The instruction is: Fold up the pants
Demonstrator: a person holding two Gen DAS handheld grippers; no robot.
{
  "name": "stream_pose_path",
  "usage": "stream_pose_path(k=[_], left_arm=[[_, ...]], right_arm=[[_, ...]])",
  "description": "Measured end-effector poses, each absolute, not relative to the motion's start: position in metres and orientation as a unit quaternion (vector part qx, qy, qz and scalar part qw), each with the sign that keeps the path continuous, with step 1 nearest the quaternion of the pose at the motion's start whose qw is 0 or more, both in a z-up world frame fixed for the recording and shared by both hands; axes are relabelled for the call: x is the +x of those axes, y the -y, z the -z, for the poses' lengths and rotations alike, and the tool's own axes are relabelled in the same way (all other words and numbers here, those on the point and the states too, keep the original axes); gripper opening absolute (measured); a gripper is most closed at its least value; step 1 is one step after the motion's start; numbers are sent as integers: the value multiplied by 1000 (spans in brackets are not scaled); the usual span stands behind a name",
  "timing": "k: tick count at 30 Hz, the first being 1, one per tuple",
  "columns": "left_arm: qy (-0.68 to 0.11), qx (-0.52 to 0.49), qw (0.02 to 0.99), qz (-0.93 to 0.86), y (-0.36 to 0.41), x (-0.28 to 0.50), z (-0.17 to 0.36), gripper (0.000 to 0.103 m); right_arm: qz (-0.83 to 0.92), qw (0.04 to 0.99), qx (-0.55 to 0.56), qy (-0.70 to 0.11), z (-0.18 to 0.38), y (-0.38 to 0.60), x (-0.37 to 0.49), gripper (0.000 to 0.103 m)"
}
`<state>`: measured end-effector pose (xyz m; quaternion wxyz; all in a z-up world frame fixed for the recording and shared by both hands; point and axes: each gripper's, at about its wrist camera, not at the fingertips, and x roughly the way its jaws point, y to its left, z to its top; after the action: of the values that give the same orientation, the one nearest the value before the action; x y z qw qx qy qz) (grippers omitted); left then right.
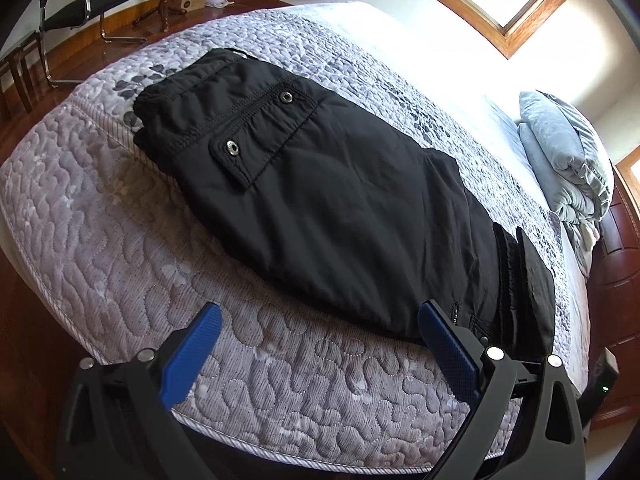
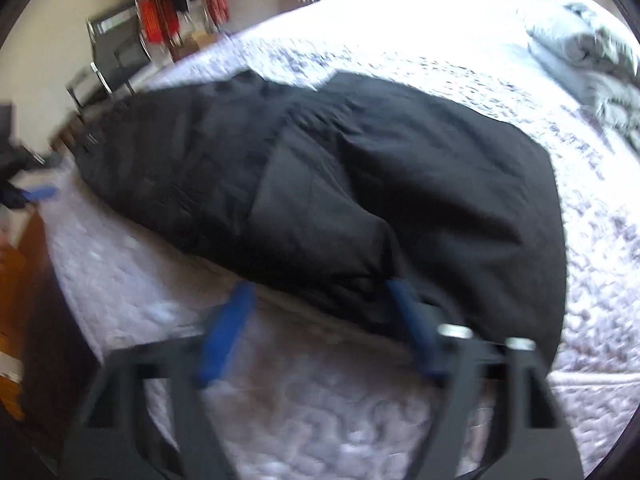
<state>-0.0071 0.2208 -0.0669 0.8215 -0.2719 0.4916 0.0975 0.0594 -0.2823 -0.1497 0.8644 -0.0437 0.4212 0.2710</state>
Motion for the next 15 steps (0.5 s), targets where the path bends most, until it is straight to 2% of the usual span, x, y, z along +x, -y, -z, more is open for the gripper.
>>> stream_pose_path(k=[7, 9, 11, 12, 14, 15], left_arm=[[-487, -239, 834, -102, -209, -5, 59, 99], [-489, -221, 837, -105, -206, -5, 56, 99], [-488, -215, 840, -103, -206, -6, 54, 99], [-488, -214, 840, -104, -207, -6, 54, 99], [-487, -216, 839, -107, -211, -8, 54, 99], [-486, -220, 839, -110, -214, -9, 54, 99]], right_arm=[[-235, 894, -123, -362, 133, 258, 43, 85], [-226, 896, -132, -360, 136, 251, 50, 76], [-232, 890, -117, -375, 141, 250, 60, 61], [-238, 886, -108, -384, 143, 251, 65, 57], [-249, 877, -94, -399, 147, 248, 71, 22], [-258, 873, -82, -406, 146, 248, 73, 21]])
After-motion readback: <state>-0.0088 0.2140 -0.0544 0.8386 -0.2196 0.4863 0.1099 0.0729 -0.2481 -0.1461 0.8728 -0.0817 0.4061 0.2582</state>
